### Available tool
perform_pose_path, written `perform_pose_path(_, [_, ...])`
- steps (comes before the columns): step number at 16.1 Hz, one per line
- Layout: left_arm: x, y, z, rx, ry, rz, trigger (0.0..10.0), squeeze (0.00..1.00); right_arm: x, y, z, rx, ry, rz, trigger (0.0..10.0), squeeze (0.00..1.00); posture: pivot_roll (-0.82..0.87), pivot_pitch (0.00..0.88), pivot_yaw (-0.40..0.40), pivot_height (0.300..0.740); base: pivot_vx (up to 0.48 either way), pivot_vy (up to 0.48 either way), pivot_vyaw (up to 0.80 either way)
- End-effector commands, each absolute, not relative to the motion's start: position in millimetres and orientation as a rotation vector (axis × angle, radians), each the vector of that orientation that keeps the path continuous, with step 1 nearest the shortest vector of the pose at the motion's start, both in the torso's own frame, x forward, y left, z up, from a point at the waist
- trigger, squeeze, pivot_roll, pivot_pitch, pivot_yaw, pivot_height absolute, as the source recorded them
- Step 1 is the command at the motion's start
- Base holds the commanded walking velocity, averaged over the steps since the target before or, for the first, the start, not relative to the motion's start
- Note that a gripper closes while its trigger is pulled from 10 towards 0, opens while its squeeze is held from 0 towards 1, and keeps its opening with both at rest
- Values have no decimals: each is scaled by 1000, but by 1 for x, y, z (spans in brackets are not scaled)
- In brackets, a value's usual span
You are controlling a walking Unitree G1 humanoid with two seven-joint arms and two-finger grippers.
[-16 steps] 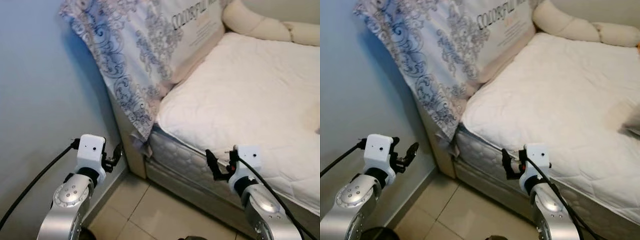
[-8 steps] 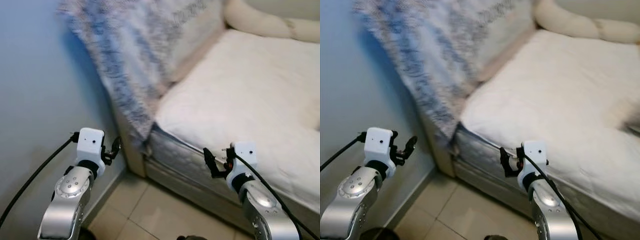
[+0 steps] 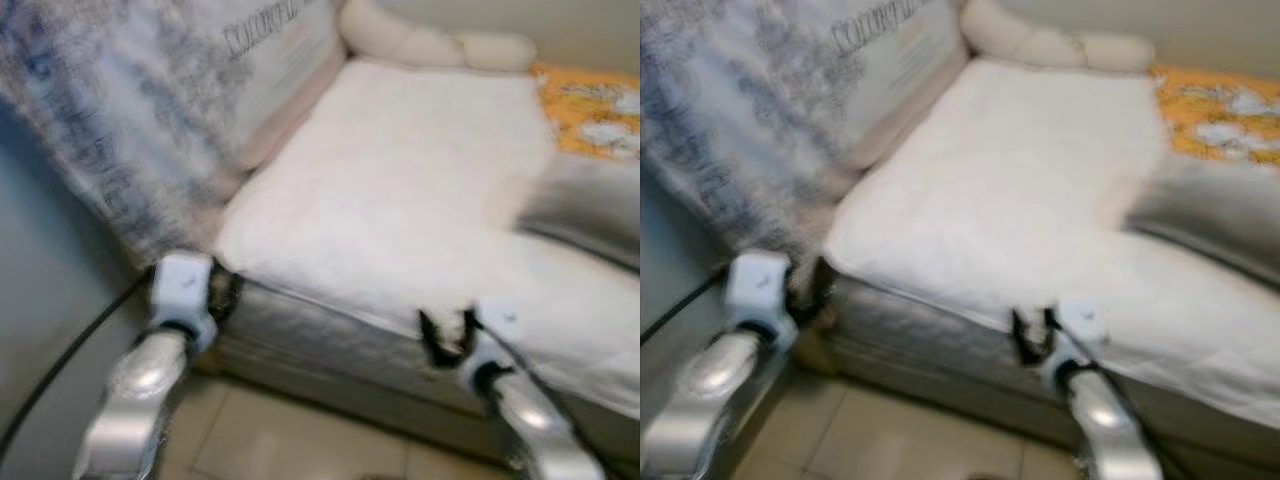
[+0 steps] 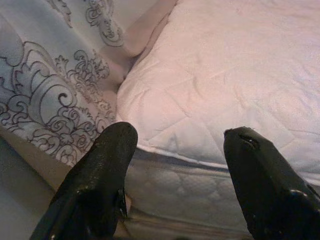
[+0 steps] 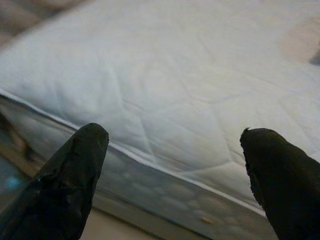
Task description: Clean up the room
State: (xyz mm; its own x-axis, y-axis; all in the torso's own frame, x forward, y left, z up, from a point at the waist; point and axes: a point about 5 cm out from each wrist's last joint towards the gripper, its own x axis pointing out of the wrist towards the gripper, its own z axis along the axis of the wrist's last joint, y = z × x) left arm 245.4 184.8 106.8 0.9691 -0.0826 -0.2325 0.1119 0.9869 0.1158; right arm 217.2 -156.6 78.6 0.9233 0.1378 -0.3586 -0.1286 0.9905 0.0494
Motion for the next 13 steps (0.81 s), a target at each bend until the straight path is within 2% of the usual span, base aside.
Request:
perform_pose_path(1, [247,180,109,126,217,-110,10000,0,219,-161,80,17,364,125,10000,0,-89,0,12,740,0,-379,0])
perform_pose_path(4, [247,177,109,142,210,-110,10000,0,221,-168,73,3,384,111,10000,0,-80,0,4,740,0,-374,-800])
perform_pose_path(7, [247,175,110,128,198,-110,10000,0,219,-170,72,-13,387,122,10000,0,-93,0,8,740,0,0,-717])
perform_pose_path(13, [251,169,113,144,172,-169,10000,0,223,-166,68,-11,372,117,10000,0,-96,0,7,740,45,0,0])
